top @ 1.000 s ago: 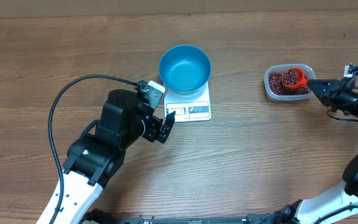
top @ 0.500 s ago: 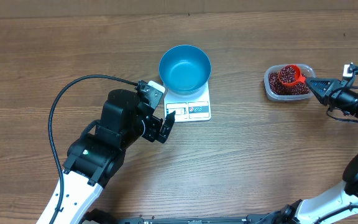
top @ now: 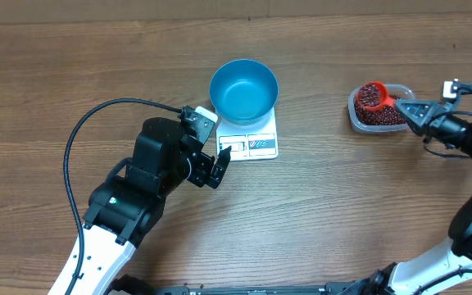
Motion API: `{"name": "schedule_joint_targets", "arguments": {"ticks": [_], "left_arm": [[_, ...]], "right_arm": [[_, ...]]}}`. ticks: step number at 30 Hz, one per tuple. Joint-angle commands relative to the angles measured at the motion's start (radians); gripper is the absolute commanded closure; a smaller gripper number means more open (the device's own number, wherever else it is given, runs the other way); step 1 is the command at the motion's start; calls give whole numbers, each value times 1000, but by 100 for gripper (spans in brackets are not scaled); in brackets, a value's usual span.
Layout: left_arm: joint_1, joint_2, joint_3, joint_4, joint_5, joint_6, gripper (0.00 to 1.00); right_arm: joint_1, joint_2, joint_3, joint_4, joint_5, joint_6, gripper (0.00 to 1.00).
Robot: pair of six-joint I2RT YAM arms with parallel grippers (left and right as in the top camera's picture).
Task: Scoop item into bowl and weigh 150g on scale
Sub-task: 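Carry the filled red scoop left over the teal bowl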
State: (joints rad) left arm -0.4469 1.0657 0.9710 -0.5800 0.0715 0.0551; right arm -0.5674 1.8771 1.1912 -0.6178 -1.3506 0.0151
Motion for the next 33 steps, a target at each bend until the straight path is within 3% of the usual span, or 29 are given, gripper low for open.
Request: {"name": "schedule_joint_targets", "arguments": {"ticks": [1, 18, 33], "left_arm": [[2, 8, 21, 0, 6, -10, 0], [2, 8, 21, 0, 6, -10, 0], [2, 8, 21, 0, 6, -10, 1]], "right_arm": [[56, 5, 7, 3, -43, 10, 96], [268, 5, 9, 54, -69, 50, 96], [362, 5, 9, 286, -54, 229, 96]]}}
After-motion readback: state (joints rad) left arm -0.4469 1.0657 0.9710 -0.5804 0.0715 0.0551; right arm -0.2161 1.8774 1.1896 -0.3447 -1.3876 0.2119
